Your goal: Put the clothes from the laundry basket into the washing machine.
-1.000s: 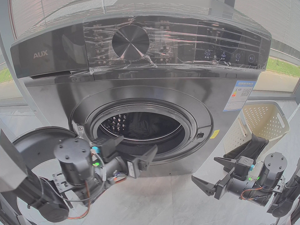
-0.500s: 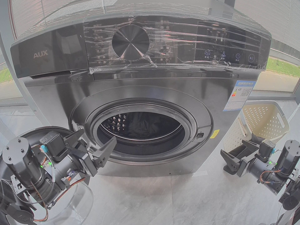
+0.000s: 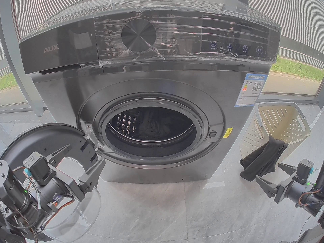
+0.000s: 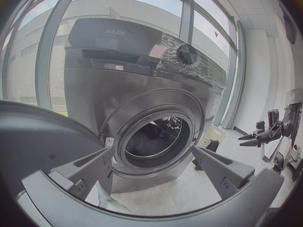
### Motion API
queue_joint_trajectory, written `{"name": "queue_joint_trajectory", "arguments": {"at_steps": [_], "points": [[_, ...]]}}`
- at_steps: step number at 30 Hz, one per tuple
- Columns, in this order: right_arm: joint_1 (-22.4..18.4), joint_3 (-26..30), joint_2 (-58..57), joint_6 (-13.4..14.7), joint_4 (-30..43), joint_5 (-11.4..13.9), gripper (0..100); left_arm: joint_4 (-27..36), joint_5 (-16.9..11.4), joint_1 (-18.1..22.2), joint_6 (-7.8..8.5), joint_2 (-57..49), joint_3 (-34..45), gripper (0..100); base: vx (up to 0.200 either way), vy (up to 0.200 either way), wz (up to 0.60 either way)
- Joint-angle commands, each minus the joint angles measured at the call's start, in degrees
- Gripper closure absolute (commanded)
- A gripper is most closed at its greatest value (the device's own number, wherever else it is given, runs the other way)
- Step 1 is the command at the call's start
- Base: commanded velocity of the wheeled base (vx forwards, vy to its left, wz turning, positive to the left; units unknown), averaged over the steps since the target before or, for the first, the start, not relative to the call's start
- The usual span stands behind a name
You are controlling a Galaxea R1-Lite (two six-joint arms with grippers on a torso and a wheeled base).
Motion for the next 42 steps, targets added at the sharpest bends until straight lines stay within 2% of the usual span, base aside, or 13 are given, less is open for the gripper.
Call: {"name": "queue_joint_trajectory", "arguments": {"at_steps": [1,8,12,16,17,20,27,28,33,35,37,41,42], "points": [[-0.28,0.96,-18.63,-0.11,12.61,-0.01,0,0.36,0.47,1.30,0.59,-5.69,4.68,0,-0.200,0.000,0.00],[-5.73,0.96,-33.21,-1.52,25.44,-0.37,0,8.00,2.58,1.92,0.59,-15.80,4.77,0,-0.086,0.000,0.00],[-8.54,0.96,-43.85,-1.96,33.70,-0.10,0,18.02,2.75,1.92,0.51,-23.80,4.77,0,0.000,0.000,0.00],[-11.18,0.44,-54.92,-1.96,41.70,-0.01,0,33.49,2.58,2.97,-0.11,-36.36,4.77,0,0.000,0.000,0.00],[-13.03,0.17,-58.18,-1.96,43.19,-0.01,0,39.55,2.58,6.22,0.07,-40.23,4.77,0,0.000,0.000,0.00],[-16.28,0.44,-61.60,-2.22,44.86,0.69,0,46.06,2.05,10.44,0.15,-46.38,4.77,0,0.000,0.000,0.00],[-19.97,0.96,-67.49,-2.66,51.02,3.50,0,51.60,1.96,15.63,0.59,-52.80,4.77,0,0.000,0.000,0.00],[-19.97,0.96,-67.14,-1.96,52.77,2.97,0,53.09,1.87,19.06,0.24,-56.14,4.77,0,0.000,0.000,0.00],[-20.06,0.96,-67.14,-2.31,53.39,1.66,0,63.72,0.73,24.59,1.03,-62.20,4.77,0,0.000,0.000,0.00],[-20.06,0.96,-67.14,-3.27,53.65,-1.24,0,68.03,0.03,27.49,1.30,-64.75,4.77,0,0.000,0.000,0.00],[-20.14,0.96,-67.14,-3.80,53.65,-4.76,0,69.53,-1.73,31.54,1.56,-67.57,4.77,0,0.000,0.000,0.00],[-20.14,0.96,-67.14,-3.45,53.57,-5.20,0,69.61,-7.97,37.87,3.32,-72.66,4.77,0,0.000,0.000,0.00],[-20.14,0.96,-67.14,-3.45,53.57,-5.20,0,69.61,-7.97,37.87,3.32,-72.66,4.77,0,0.000,0.000,0.00]]}}
